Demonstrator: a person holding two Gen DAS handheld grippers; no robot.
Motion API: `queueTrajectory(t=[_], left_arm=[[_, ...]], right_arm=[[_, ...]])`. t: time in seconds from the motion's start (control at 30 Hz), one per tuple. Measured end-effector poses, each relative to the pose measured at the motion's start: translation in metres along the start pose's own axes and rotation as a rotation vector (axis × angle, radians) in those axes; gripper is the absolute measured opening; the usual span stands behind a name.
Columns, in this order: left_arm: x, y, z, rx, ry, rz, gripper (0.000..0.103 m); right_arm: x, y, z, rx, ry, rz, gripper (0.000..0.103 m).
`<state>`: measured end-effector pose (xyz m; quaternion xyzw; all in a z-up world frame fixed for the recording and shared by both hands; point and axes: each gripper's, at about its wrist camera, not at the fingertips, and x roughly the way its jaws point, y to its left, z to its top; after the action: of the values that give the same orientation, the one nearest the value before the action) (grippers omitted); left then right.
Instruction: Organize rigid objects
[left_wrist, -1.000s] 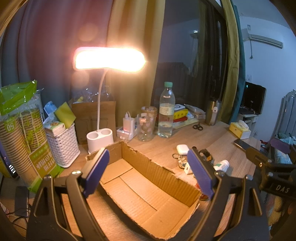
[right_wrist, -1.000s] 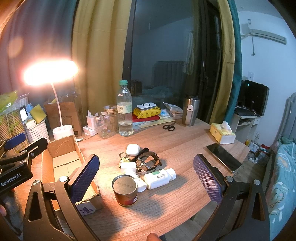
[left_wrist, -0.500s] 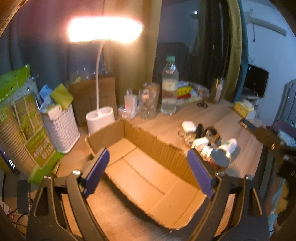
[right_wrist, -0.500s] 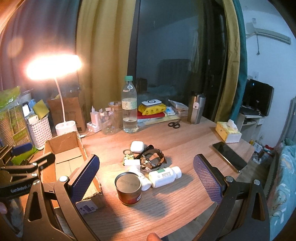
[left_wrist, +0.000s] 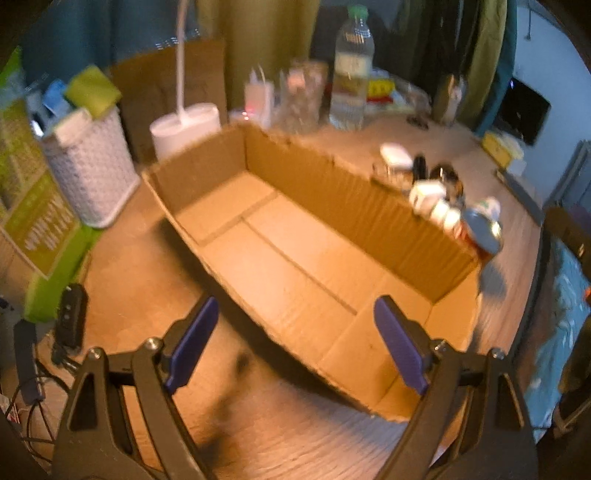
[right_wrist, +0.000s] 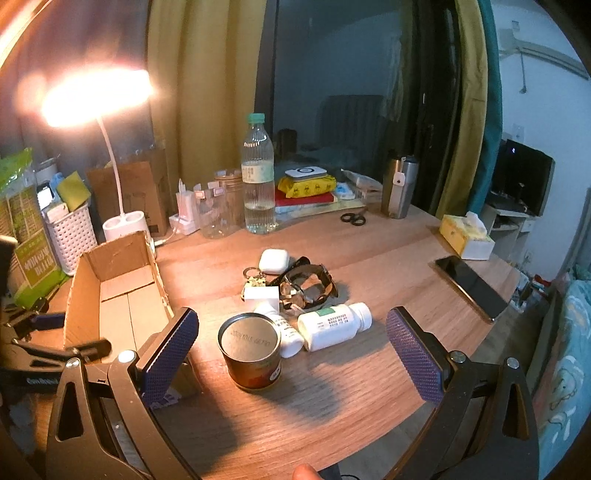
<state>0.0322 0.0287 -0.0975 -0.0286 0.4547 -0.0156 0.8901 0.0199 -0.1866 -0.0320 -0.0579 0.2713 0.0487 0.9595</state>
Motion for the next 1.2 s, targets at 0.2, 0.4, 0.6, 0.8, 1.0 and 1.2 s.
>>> queueTrajectory(t=[0.2,0.4,0.6,0.8,1.0,1.2], left_arm=[[0.021,0.002,-0.003,-0.017,0.093,-0.078,0.080],[0.025,-0.004,0.007,0.013,0.091,-0.107,0.058],[0.029,0.000,0.023,0.062,0.100,-0.108,0.044],[0.028,0.013,0.029,0.119,0.110,-0.124,0.042],[0.020,0.004,0.019,0.169,0.070,-0.127,0.037],[0.014,-0.004,0.016,0.236,0.045,-0.125,0.035]], right_arm=[[0.002,0.004,-0.002,-0.015,0.007,0.005,0.103],[0.008,0.004,-0.004,-0.012,0.031,0.004,0.103],[0.009,0.005,-0.006,-0.018,0.040,0.003,0.103],[0.010,0.008,-0.006,-0.025,0.052,-0.004,0.103],[0.012,0.011,-0.003,-0.038,0.053,-0.009,0.103],[0.013,0.010,-0.003,-0.030,0.057,-0.010,0.103]])
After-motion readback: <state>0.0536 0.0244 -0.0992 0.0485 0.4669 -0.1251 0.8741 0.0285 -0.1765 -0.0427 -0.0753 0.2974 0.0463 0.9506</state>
